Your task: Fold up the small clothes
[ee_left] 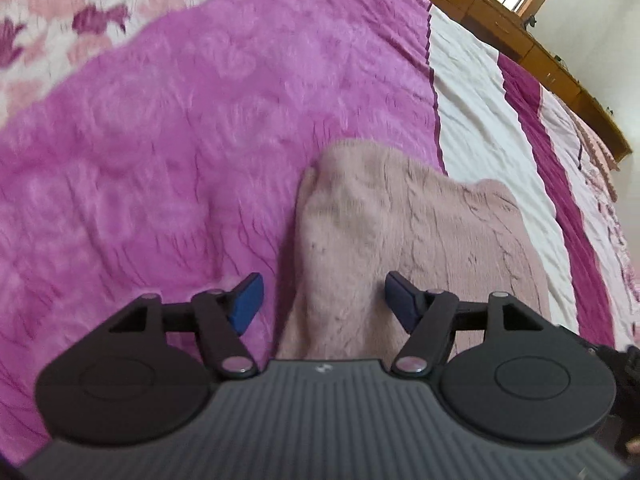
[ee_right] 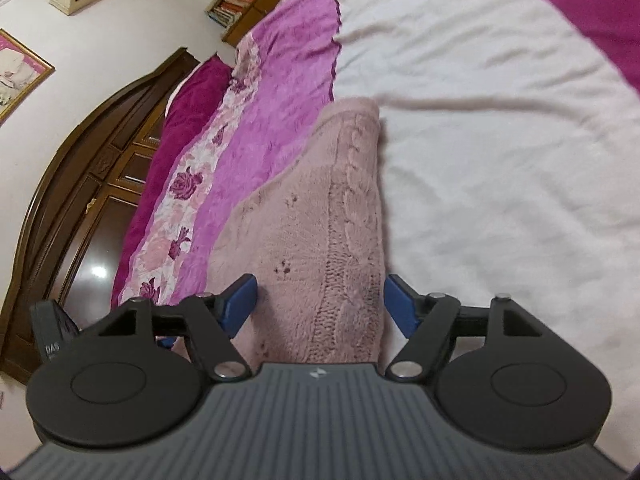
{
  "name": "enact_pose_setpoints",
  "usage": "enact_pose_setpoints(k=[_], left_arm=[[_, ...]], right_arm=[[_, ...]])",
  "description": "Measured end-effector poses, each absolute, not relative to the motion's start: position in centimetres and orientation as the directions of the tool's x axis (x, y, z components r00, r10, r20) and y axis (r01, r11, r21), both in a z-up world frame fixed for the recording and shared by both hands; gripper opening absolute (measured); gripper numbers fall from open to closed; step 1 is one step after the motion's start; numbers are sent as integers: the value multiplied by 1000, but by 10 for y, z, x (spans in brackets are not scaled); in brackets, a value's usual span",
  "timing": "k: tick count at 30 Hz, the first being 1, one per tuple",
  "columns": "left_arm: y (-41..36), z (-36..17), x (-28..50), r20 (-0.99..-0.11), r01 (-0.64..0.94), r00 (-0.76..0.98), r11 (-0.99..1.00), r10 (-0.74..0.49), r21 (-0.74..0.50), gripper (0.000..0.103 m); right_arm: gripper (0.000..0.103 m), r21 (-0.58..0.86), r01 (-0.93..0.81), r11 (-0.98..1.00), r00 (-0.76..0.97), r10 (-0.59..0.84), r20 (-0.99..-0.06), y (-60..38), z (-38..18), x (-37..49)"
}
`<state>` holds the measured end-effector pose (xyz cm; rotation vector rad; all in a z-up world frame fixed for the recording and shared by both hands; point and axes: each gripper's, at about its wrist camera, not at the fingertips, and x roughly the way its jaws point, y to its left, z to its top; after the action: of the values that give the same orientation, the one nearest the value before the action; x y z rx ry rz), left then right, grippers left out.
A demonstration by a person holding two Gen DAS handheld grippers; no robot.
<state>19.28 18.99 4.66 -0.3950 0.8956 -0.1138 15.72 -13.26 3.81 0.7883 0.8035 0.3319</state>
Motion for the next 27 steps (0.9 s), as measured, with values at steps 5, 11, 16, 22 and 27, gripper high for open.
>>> enact_pose_setpoints(k=[5, 11, 16, 22, 27], left_arm=[[195, 35, 193, -710, -81, 608, 862, -355, -501, 68], [205, 16, 196, -651, -110, 585, 748, -484, -654, 68], [205, 16, 190, -629, -96, 590, 730, -506, -677, 37], [203, 31, 181, -606, -123, 606, 692, -515, -711, 30], [185, 55, 166, -586, -95, 589, 672, -557, -734, 29]], right_arm=[[81, 796, 43, 604, 632, 600, -490, -132, 19, 173], [83, 835, 48, 549, 615, 642, -457, -130, 8, 187], [65, 824, 39, 566, 610, 640, -468, -123, 8, 195], [51, 818, 17, 576, 623, 633, -459, -126, 34, 190], [51, 818, -5, 575, 630, 637, -443, -137, 76, 176]])
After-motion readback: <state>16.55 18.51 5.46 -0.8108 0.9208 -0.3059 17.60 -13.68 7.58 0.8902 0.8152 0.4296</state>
